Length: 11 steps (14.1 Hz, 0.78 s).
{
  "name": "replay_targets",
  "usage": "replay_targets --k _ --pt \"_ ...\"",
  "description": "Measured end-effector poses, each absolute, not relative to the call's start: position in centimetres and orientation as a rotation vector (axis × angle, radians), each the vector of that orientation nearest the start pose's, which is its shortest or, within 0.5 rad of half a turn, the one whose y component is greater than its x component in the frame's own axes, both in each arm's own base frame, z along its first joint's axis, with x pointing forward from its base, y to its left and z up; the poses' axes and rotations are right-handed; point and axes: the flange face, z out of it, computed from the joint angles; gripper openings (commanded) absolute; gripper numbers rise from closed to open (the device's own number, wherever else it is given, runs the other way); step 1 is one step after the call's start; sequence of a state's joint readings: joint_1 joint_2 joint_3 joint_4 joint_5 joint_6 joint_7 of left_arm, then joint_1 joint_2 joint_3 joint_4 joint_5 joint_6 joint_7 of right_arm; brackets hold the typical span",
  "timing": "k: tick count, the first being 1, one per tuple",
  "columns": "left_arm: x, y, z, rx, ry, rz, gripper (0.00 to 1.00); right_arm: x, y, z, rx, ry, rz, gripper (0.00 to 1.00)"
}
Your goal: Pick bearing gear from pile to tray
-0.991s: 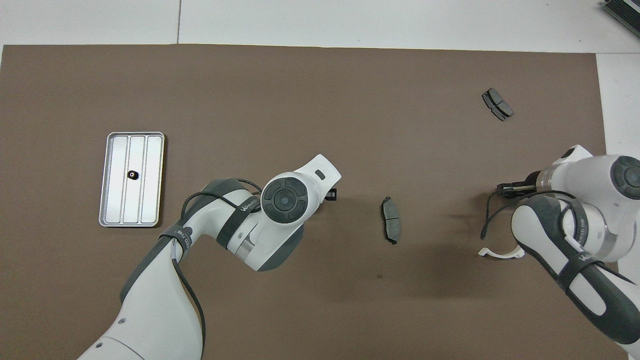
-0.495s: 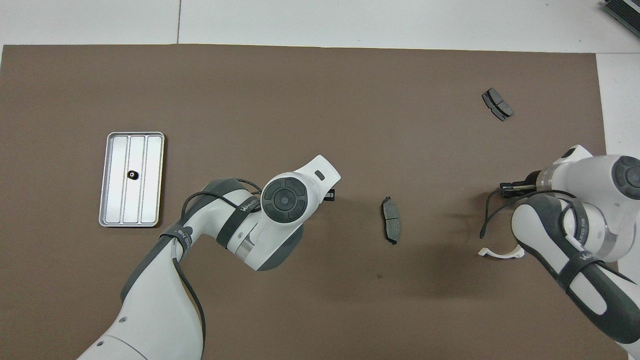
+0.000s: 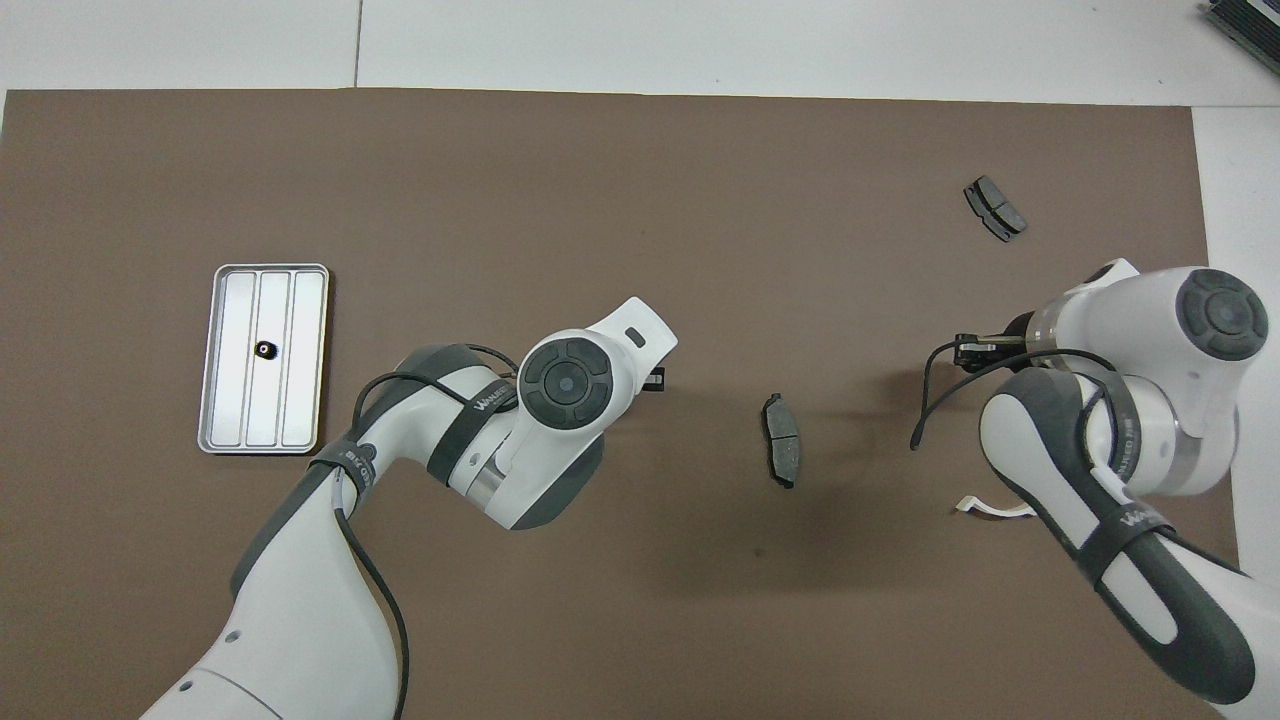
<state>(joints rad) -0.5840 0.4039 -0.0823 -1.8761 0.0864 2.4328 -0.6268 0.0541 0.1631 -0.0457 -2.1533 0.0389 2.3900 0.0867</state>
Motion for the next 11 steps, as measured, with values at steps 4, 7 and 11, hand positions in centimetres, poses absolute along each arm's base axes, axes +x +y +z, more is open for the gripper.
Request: replay_targets --k 4,7,11 --pt "56.5 -35.6 35.7 -3.176 -0.019 -0.204 0.13 56.4 9.5 33.9 -3.079 0.316 -0.129 0.0" --pt "60.4 -29.3 38.0 -3.18 -0.121 -0.204 0.13 55.5 17.0 34.9 -3.045 0.397 -0.152 0.0" --pt "63.2 -18.3 40.8 -3.175 -0.046 -0.118 0.13 54.5 25.7 35.2 -3.013 0.429 -0.166 0.0"
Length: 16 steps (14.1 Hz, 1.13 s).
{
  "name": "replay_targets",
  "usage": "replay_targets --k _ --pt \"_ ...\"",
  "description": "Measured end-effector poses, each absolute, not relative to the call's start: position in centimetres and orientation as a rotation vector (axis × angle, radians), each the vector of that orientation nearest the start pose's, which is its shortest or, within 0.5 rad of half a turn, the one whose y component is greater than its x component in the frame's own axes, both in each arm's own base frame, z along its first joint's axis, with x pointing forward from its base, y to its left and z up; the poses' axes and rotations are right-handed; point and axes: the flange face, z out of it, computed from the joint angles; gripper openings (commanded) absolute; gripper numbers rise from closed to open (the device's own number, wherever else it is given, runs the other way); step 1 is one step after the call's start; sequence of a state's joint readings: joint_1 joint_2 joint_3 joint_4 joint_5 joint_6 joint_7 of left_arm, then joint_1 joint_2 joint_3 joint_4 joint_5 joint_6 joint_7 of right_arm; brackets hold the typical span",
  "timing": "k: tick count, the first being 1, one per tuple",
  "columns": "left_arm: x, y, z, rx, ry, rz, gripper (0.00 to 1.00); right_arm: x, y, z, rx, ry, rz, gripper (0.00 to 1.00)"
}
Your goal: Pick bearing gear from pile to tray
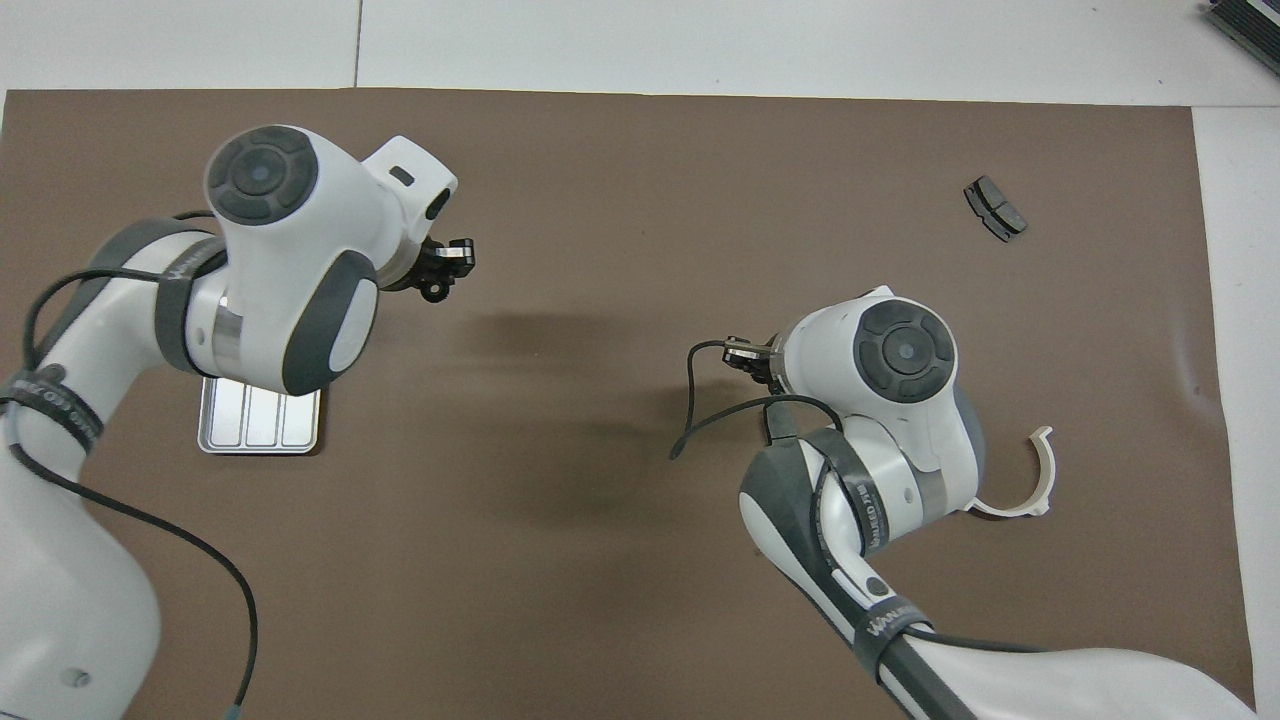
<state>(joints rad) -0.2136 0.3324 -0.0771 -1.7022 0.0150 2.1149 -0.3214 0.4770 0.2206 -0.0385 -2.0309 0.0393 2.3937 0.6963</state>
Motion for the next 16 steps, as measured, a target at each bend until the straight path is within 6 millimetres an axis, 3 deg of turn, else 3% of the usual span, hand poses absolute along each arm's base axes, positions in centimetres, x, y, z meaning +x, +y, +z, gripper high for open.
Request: replay_targets --k 3,6,7,8,10,13,14,15,16 --pt "63.9 -10.0 40.3 -3.158 0.068 -0.046 0.14 52.7 31.3 34.7 -2.994 0.455 -0.161 0.0" --pt "62.6 -2.4 37.6 -3.147 0.224 0.055 0.17 51.5 36.3 33.2 -2.984 0.46 -0.156 0.0" --pt "61.8 -0.3 36.7 -3.145 0.275 0.089 0.19 51.5 37.7 32.6 -2.984 0.456 -0.153 0.04" --pt "60.8 1.6 36.0 -3.144 0.325 0.121 0.22 51.5 39.1 31.8 -2.987 0.451 -0.15 0.17" --pt "58.8 3.7 34.6 -3.141 0.401 0.16 0.28 51.2 40.6 30.2 -3.006 0.428 -0.14 1.0" --pt "56.2 3.8 32.2 -3.13 0.451 0.114 0.43 51.3 40.5 29.8 -3.02 0.415 -0.152 1.0" --pt "55.7 3.7 31.6 -3.129 0.454 0.105 0.57 51.8 40.1 30.3 -3.014 0.427 -0.164 1.0" --pt "55.4 3.6 31.3 -3.128 0.457 0.1 0.84 52.5 39.2 31.1 -3.006 0.437 -0.181 1.0" --pt "55.3 3.6 31.3 -3.127 0.458 0.094 1.0 53.1 38.1 32.2 -2.998 0.434 -0.198 1.0"
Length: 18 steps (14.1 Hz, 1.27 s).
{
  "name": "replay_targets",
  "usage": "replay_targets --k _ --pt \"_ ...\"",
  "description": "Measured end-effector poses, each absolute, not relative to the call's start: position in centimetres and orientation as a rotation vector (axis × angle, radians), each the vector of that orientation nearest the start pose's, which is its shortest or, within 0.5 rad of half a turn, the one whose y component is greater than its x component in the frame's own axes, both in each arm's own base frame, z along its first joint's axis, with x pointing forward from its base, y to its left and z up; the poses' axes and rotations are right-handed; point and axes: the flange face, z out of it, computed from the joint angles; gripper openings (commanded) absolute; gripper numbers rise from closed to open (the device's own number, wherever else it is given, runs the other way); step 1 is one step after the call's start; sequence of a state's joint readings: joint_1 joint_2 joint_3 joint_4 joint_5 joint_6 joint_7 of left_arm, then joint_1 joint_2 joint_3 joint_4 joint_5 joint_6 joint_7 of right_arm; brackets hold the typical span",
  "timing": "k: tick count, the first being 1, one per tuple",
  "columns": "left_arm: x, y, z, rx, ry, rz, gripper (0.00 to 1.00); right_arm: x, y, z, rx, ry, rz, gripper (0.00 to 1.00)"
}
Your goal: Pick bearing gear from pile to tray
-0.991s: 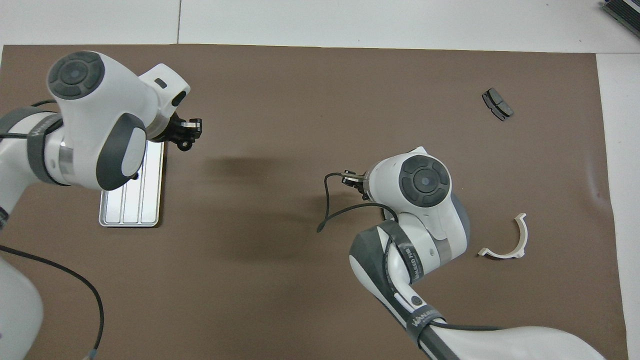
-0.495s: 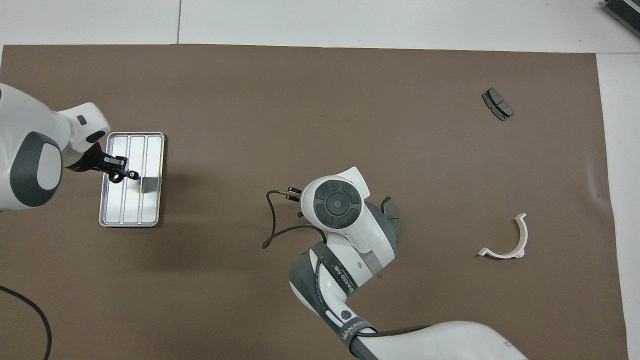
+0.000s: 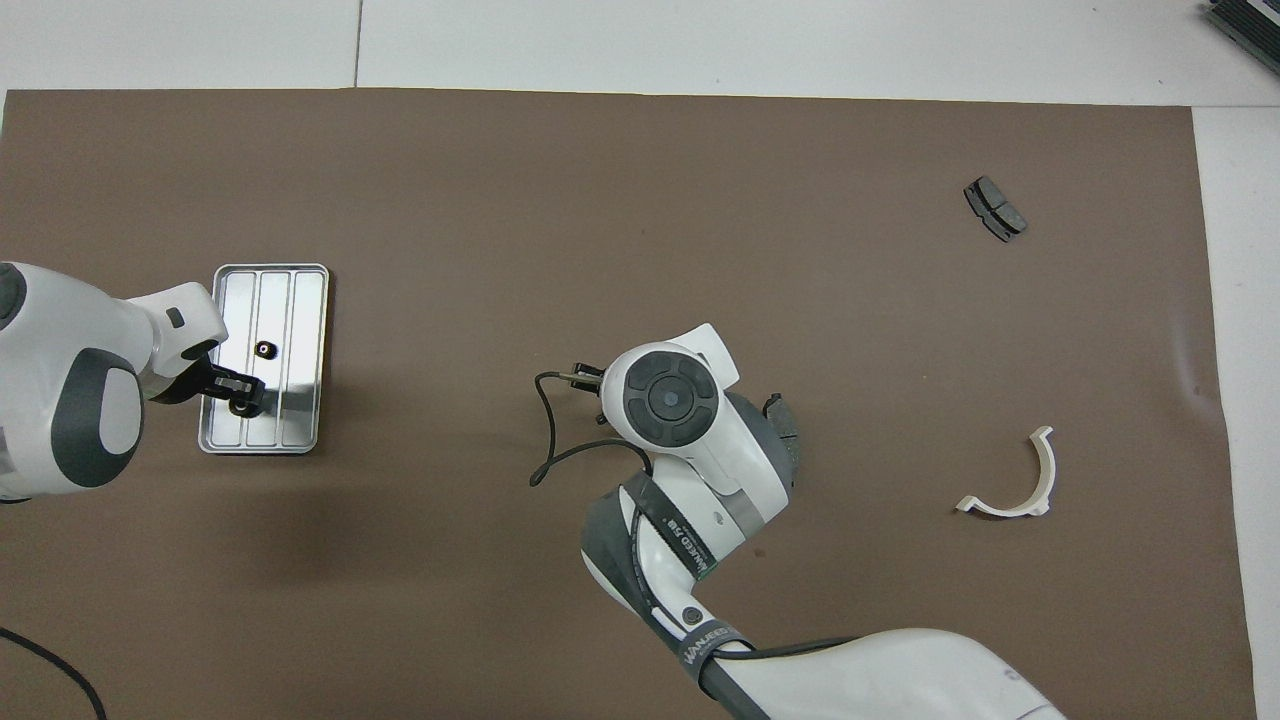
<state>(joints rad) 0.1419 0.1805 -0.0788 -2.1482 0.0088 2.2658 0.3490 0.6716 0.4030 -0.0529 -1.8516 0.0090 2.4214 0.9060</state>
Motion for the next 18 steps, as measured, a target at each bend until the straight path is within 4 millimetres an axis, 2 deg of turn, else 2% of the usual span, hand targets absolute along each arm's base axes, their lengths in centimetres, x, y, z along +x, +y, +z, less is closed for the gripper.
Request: replay_targets --k 3,6,8,12,14,16,18 --pt "55.8 3.5 32.4 -3.12 0.46 0.037 1.0 54.6 32.7 35.9 -2.987 0.415 -0.244 1.0" --pt "57.9 3.7 36.1 -3.101 0.455 -0.089 1.0 54.7 26.2 39.3 -3.014 0.401 -0.228 1.0" --pt "58.7 3.9 37.6 -3.093 0.45 -0.138 1.0 54.9 22.1 41.9 -3.031 0.388 -0.217 1.0" --pt "59.5 4.3 38.5 -3.075 0.438 -0.235 1.0 55.2 12.2 48.0 -3.059 0.307 -0.236 1.0" --pt "59.6 5.4 38.6 -3.07 0.41 -0.27 1.0 54.9 7.5 51.2 -3.074 0.246 -0.254 1.0" --pt "59.7 5.9 38.6 -3.067 0.396 -0.284 1.0 55.0 4.3 53.9 -3.081 0.236 -0.268 1.0" --pt "59.9 5.5 38.7 -3.07 0.388 -0.29 1.0 55.2 2.0 56.4 -3.089 0.232 -0.266 1.0"
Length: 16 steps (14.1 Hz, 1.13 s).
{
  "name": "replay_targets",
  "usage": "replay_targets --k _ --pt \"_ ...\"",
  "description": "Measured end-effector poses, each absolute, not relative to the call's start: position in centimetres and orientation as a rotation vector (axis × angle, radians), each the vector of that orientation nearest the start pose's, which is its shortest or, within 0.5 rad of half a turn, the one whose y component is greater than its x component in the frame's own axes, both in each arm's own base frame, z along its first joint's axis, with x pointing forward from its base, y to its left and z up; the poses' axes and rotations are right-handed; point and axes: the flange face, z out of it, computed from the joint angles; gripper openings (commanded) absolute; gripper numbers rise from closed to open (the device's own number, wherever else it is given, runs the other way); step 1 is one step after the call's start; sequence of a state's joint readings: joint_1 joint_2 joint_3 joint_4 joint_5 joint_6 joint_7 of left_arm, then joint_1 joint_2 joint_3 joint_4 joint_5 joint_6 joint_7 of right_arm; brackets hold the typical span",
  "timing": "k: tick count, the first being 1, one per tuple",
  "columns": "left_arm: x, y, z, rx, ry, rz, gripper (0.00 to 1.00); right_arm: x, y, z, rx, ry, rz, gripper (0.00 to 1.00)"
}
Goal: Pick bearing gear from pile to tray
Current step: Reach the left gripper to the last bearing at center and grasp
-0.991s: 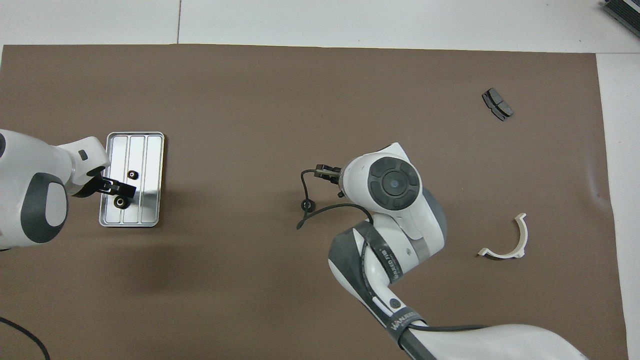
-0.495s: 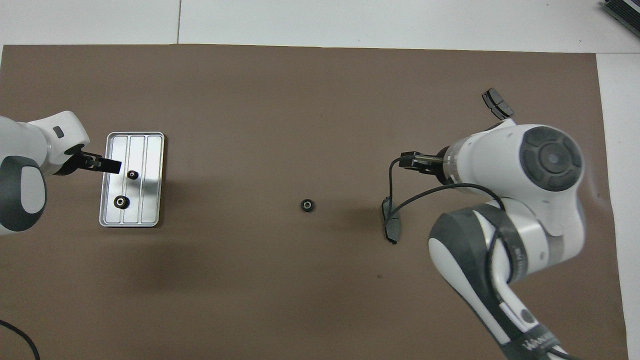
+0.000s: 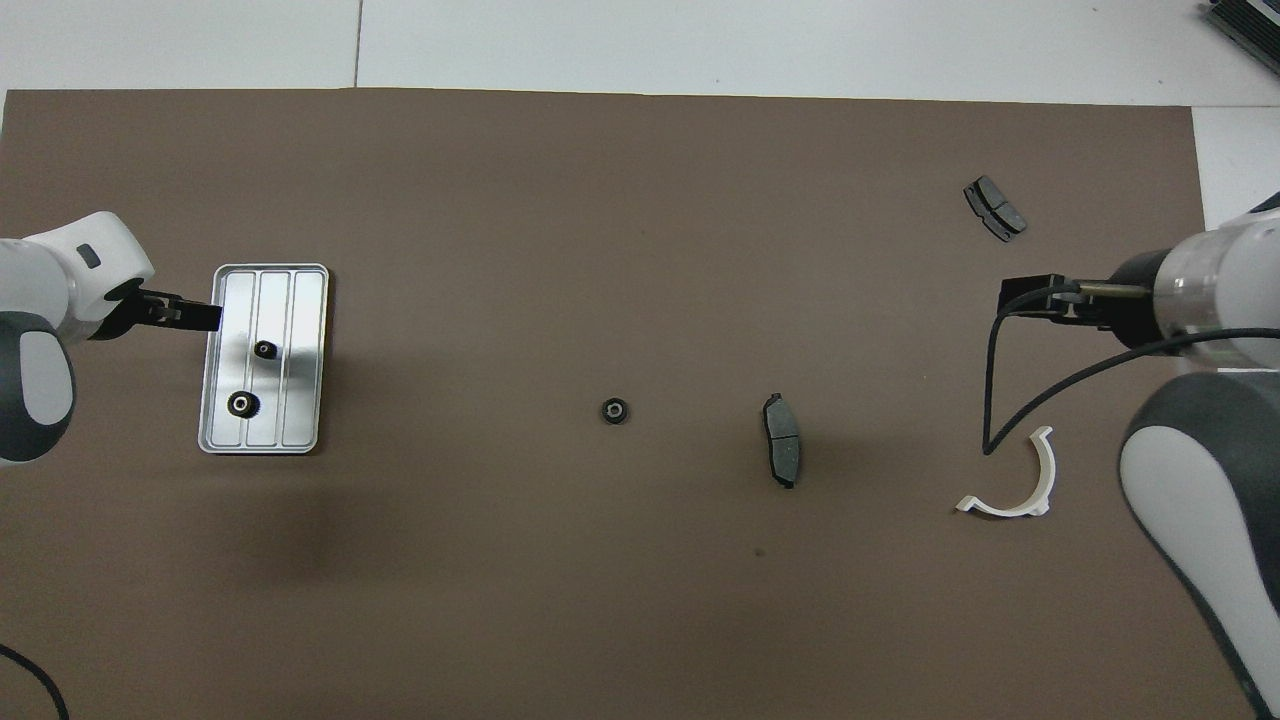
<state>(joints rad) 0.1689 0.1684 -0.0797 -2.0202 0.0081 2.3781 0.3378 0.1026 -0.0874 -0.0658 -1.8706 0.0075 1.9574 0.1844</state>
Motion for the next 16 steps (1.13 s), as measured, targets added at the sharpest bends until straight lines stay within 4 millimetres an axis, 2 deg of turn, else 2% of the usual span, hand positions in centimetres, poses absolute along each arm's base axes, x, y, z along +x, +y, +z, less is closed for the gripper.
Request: replay_targets --k 1,2,3,5,8,12,14,16 --pt "60.0 4.5 38.7 -3.082 0.352 -0.293 1.0 55.2 1.1 57.7 -3.094 0.228 -0.257 1.0" --pt "60.1 2.6 38.7 -3.1 0.289 -0.295 1.0 55.2 0.3 58.9 -3.097 0.233 -0.247 1.0" --pt "60.2 -0.2 38.6 -3.121 0.212 -0.294 1.0 55.1 -0.2 59.9 -3.099 0.243 -0.235 1.0" --pt "59.7 -7.3 38.4 -3.158 0.087 -0.288 1.0 55.0 -0.7 61.4 -3.104 0.255 -0.199 1.0" --pt "57.6 -15.9 37.7 -3.188 0.022 -0.237 1.0 54.5 -0.4 60.8 -3.116 0.246 -0.079 1.0" --pt "53.5 -25.7 35.9 -3.206 -0.016 -0.167 1.0 54.4 -0.3 60.3 -3.122 0.212 -0.039 1.0" --pt "51.6 -29.5 34.9 -3.211 -0.036 -0.14 1.0 54.4 -0.2 60.3 -3.122 0.202 -0.043 1.0" --pt "50.4 -32.3 34.1 -3.228 -0.056 -0.162 1.0 54.4 0.0 60.3 -3.123 0.189 -0.043 1.0"
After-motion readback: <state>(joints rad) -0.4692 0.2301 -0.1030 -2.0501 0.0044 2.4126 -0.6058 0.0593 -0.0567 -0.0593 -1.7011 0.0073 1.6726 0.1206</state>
